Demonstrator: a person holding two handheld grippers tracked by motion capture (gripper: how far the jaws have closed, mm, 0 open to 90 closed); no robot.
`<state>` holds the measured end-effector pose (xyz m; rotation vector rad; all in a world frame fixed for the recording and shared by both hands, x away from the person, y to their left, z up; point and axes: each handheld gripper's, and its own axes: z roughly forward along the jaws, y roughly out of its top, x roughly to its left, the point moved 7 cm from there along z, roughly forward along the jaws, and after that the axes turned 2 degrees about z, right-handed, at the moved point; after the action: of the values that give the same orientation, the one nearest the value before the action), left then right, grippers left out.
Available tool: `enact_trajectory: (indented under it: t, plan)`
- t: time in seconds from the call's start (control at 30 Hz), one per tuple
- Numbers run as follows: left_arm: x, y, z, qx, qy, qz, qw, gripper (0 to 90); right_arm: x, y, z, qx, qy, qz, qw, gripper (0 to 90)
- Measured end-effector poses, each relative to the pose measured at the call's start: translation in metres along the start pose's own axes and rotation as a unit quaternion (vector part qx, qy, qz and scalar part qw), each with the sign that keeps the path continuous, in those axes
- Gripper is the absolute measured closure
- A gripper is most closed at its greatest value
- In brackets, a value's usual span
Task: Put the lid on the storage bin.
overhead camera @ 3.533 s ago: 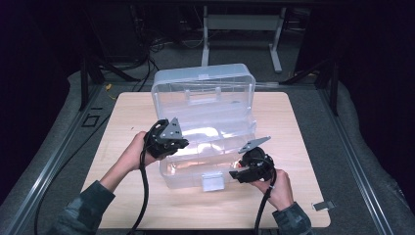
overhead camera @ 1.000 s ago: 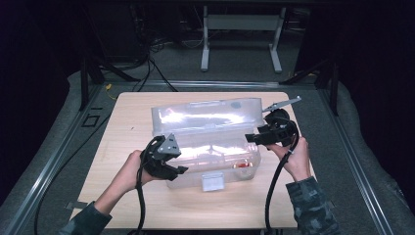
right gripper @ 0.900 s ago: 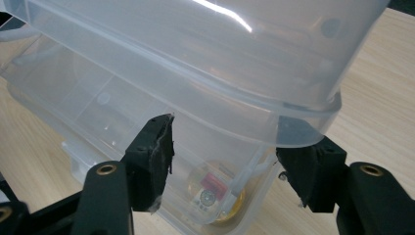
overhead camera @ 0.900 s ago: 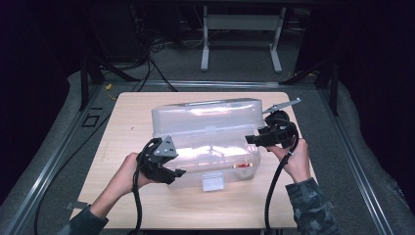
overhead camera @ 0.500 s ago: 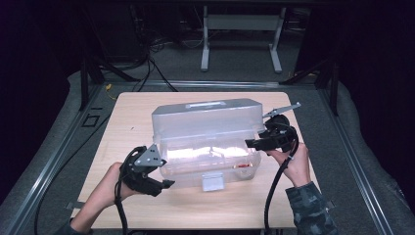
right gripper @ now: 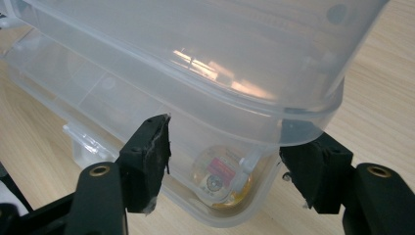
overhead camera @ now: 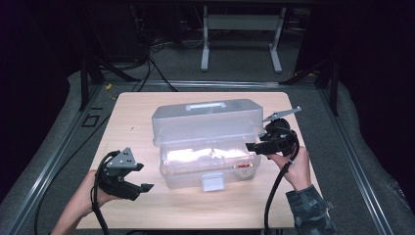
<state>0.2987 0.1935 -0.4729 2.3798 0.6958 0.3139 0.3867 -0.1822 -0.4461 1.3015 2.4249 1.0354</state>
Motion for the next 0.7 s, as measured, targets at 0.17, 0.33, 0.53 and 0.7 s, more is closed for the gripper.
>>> enact_trajectory:
  t: [0.17, 0.33, 0.53, 0.7]
  plan:
    - [0.017, -0.023, 0.013, 0.017, 0.01, -0.035, 0.9992, 23.4, 0.001, -0.008, 0.0, 0.002, 0.0, 0.002, 1.0, 31.5]
    - [0.032, -0.039, 0.026, 0.023, 0.017, -0.062, 0.9976, 20.8, 0.004, -0.015, 0.002, 0.001, 0.004, 0.002, 1.0, 27.8]
    - [0.037, -0.05, 0.036, 0.026, 0.013, -0.078, 0.9965, 20.4, 0.005, -0.028, 0.003, 0.007, 0.01, 0.004, 0.9999, 19.6]
    - [0.036, -0.05, 0.048, 0.025, 0.003, -0.083, 0.9963, 20.1, 0.004, -0.04, 0.009, 0.019, 0.013, 0.011, 0.9997, 16.1]
